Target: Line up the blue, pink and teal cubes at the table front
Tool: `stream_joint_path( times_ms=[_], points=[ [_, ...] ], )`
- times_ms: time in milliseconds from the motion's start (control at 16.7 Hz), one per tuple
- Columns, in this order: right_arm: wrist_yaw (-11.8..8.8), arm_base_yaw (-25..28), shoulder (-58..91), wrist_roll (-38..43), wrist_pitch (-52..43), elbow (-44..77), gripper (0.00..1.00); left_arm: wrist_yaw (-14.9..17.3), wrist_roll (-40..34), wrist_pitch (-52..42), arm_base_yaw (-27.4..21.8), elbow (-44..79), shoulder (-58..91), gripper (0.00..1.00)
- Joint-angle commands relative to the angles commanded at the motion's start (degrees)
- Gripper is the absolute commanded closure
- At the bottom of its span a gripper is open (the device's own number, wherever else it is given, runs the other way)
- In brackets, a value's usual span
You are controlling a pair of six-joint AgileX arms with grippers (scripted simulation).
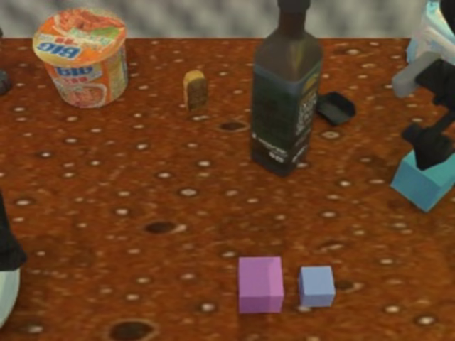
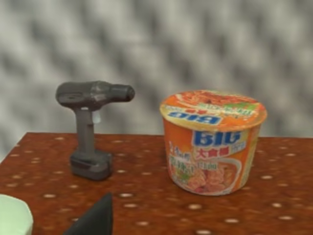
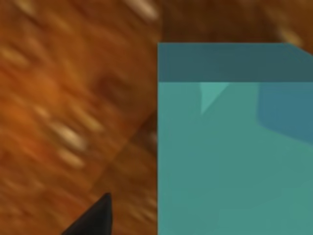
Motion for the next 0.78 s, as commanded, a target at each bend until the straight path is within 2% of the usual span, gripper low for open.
stream_joint_path(
  times_ms=[420,780],
  points=[
    [0.00,-0.17,0.63,-0.13,0.90,-0.53,0.00,0.01,0.19,0.19,0.12,-0.18,-0.31,0.00],
    [0.04,0.06,5.55,0.06,14.07,-8.14,0.00,0.01,0.19,0.19,0.12,-0.18,-0.31,0.00]
  ],
)
